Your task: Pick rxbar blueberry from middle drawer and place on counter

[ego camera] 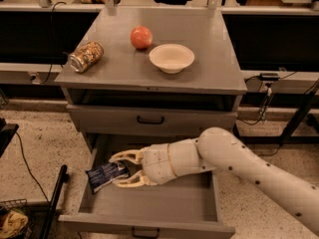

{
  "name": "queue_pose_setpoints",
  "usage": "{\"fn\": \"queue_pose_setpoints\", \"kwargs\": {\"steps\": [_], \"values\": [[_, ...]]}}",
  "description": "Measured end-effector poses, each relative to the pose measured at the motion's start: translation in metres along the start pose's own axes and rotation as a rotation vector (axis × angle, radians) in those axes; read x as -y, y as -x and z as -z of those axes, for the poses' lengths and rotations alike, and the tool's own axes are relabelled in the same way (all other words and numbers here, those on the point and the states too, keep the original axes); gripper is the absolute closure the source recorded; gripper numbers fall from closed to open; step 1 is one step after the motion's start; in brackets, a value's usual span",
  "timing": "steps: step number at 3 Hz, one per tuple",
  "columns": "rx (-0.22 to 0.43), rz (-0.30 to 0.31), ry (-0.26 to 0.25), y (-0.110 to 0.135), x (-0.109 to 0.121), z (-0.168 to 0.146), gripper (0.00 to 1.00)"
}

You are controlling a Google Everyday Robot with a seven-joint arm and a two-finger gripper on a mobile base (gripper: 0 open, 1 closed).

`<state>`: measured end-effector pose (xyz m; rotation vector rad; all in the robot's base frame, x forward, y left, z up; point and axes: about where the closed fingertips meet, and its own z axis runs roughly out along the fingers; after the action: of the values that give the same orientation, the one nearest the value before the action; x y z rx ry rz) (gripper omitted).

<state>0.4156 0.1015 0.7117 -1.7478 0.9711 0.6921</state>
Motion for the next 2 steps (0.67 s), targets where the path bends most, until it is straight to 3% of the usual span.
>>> {"fn": "queue_pose_setpoints", "kwargs": {"steps": [1, 2], "values": [[-0.005, -0.014, -0.072, 0.045, 0.021, 0.054, 1.0], [-0.07, -0.068, -0.145, 0.075, 0.07, 0.103, 1.0]]}}
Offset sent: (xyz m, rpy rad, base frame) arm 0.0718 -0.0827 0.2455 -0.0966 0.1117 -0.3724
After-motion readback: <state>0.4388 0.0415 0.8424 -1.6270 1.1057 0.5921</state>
